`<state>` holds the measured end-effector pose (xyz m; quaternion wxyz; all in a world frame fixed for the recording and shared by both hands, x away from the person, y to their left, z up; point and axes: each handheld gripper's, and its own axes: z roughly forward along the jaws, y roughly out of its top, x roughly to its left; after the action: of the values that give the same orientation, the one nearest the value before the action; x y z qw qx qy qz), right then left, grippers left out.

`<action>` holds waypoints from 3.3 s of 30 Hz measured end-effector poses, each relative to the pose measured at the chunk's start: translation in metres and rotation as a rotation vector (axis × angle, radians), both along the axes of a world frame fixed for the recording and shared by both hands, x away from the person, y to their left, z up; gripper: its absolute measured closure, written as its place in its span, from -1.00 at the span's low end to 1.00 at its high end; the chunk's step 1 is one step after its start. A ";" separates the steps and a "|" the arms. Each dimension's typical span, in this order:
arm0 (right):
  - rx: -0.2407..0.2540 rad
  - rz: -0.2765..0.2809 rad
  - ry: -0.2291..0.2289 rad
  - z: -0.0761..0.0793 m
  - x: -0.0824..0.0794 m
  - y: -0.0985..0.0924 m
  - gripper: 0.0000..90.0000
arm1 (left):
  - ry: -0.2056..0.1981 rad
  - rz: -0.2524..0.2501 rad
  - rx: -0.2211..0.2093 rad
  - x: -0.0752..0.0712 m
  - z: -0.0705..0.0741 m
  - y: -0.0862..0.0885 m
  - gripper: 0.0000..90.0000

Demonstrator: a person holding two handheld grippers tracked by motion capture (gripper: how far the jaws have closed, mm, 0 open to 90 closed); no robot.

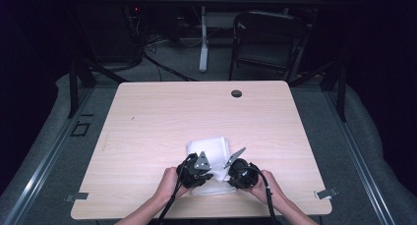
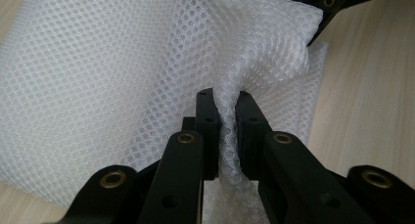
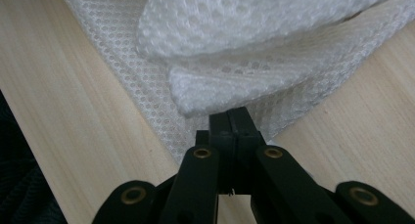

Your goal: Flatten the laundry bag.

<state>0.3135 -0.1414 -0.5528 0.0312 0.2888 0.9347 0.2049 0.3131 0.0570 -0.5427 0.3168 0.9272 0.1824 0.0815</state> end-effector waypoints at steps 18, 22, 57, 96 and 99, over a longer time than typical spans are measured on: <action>-0.007 -0.012 0.029 0.001 0.000 -0.003 1.00 | -0.010 0.048 -0.042 -0.003 0.009 0.009 0.84; 0.026 -0.024 0.043 -0.001 0.001 -0.005 1.00 | -0.019 0.087 -0.064 -0.006 0.013 0.014 0.84; 0.010 -0.016 0.038 0.000 0.000 -0.005 1.00 | -0.045 0.207 -0.119 -0.008 0.025 0.053 0.82; -0.015 -0.054 0.071 0.002 0.000 -0.010 1.00 | 0.014 0.257 -0.079 -0.012 0.028 0.084 0.72; -0.022 -0.058 0.071 0.002 0.000 -0.011 1.00 | 0.023 0.263 -0.084 -0.012 0.028 0.088 0.69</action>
<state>0.3136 -0.1522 -0.5508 0.0073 0.3224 0.9286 0.1834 0.3015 0.1451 -0.5148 0.3399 0.8820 0.3093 0.1038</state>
